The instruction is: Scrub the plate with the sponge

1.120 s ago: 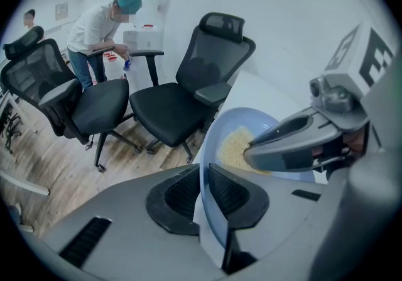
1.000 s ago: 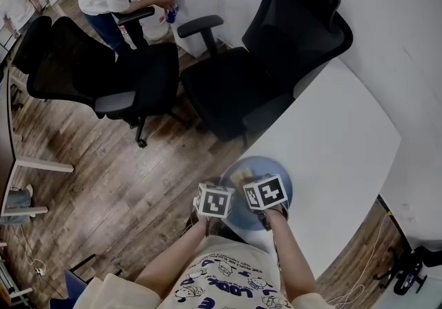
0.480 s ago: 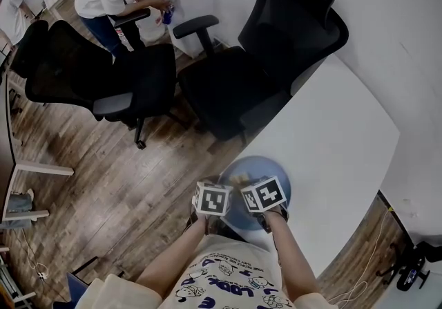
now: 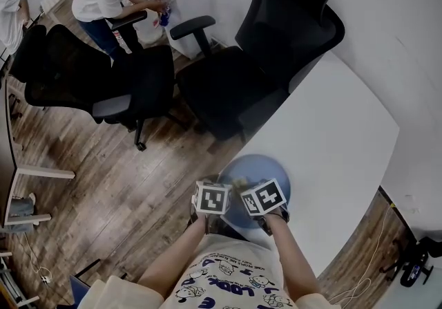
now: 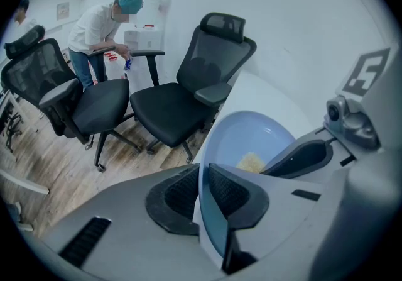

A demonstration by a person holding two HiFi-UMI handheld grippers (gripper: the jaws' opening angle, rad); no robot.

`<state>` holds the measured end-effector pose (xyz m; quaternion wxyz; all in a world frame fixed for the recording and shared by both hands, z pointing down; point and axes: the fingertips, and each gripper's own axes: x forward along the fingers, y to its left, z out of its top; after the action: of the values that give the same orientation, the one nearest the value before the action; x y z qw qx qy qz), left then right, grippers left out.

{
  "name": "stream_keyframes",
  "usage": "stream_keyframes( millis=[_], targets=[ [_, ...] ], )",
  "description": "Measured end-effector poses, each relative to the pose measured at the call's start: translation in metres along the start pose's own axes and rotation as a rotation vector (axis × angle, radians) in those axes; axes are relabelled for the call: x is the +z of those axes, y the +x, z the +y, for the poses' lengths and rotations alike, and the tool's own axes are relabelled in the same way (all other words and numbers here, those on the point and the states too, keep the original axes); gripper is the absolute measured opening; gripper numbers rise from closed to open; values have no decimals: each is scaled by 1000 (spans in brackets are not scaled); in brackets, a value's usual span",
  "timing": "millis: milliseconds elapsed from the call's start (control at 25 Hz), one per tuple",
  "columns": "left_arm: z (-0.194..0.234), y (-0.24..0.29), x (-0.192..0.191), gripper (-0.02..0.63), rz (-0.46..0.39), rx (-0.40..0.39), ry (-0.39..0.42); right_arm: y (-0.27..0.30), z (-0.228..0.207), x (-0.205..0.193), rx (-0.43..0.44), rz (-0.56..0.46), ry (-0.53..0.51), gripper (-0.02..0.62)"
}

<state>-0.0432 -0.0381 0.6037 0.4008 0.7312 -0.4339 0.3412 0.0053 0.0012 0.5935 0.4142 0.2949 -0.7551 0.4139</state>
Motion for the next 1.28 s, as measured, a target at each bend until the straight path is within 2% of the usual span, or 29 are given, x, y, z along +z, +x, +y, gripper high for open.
stream_keyframes(
  millis=[1280],
  targets=[
    [0, -1, -1, 46, -1, 9, 13, -12, 18, -52, 65, 66, -25, 45]
  ],
)
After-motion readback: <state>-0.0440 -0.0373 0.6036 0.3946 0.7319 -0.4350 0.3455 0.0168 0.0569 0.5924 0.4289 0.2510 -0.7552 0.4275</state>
